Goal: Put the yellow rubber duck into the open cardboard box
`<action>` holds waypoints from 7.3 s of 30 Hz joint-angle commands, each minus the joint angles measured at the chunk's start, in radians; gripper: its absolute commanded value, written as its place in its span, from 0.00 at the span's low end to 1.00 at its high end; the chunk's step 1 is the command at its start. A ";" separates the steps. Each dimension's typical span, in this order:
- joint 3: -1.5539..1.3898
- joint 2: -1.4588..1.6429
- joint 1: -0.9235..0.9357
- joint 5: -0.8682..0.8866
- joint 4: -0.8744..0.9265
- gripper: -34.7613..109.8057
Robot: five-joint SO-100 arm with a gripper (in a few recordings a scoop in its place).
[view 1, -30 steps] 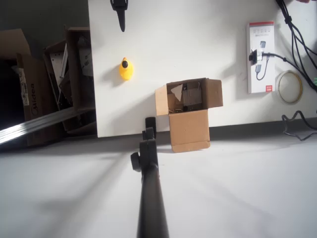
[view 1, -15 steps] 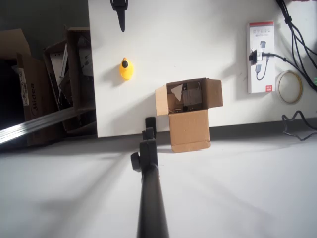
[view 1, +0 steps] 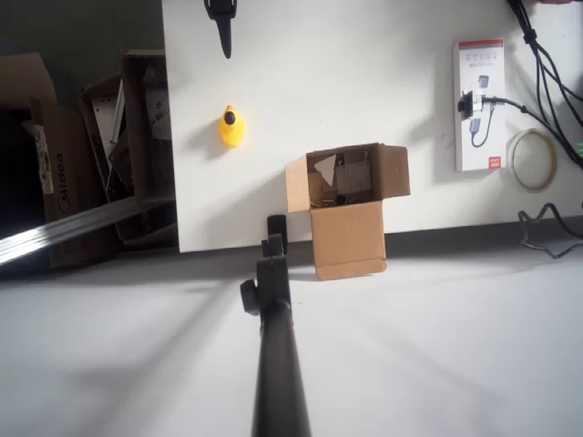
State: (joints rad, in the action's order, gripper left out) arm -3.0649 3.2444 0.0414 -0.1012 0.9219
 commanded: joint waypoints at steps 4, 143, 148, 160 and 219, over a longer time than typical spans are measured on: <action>-0.015 0.011 0.034 -0.003 0.003 0.24; 1.074 -1.580 -0.017 -0.043 -0.152 0.31; 1.074 -1.571 -0.018 -0.035 -0.152 0.30; 1.098 -1.459 -0.031 -0.035 -0.081 0.30; 2.284 -2.112 -0.509 0.011 0.290 0.29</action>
State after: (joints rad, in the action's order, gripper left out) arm -0.8437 1.1305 -0.4571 -0.0982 1.2149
